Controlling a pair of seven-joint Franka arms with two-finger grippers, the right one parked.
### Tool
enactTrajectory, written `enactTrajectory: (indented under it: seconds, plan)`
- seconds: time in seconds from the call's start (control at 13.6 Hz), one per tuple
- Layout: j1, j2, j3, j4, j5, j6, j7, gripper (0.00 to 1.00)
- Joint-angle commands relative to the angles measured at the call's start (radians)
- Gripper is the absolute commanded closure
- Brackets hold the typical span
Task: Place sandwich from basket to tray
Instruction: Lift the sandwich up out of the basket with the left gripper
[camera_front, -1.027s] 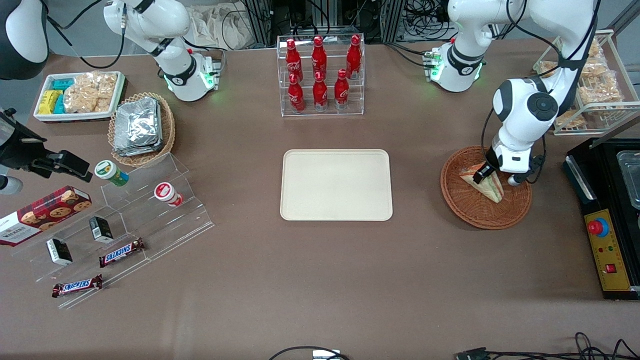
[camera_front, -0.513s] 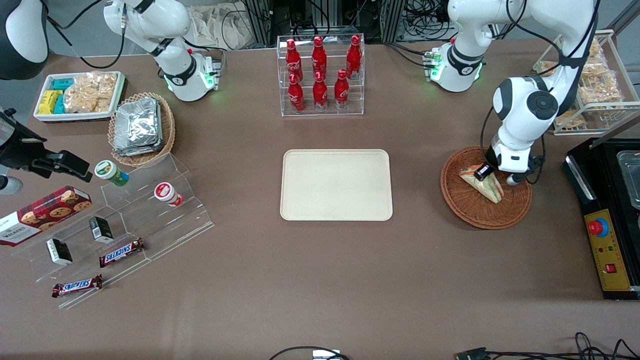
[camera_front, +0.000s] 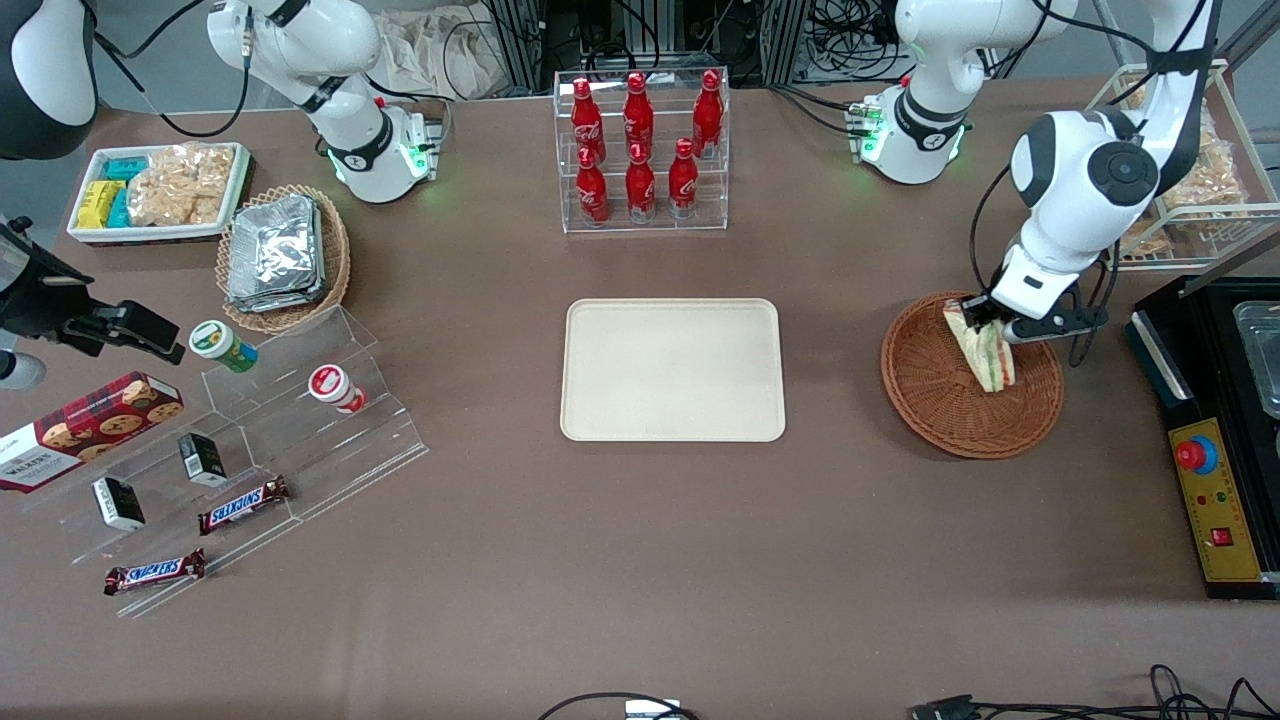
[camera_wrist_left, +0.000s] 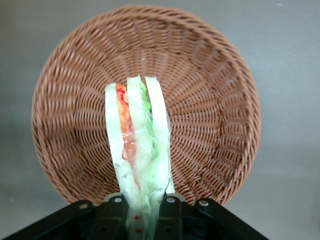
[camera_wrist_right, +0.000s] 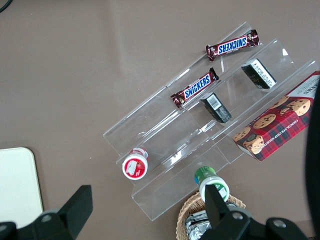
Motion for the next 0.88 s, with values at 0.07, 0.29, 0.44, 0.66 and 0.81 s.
enactTrajectory:
  seconds: [0.07, 0.29, 0.44, 0.66, 0.81]
  plan:
    - [-0.002, -0.039, -0.004, 0.147, 0.006, -0.209, 0.14, 0.94]
    - [-0.004, -0.033, -0.059, 0.276, 0.0, -0.322, 0.187, 0.92]
    - [-0.004, -0.022, -0.125, 0.345, -0.014, -0.382, 0.189, 0.93]
    - [-0.026, -0.016, -0.177, 0.387, -0.044, -0.411, 0.182, 0.93]
    - [-0.074, 0.011, -0.196, 0.415, -0.095, -0.408, 0.172, 0.93]
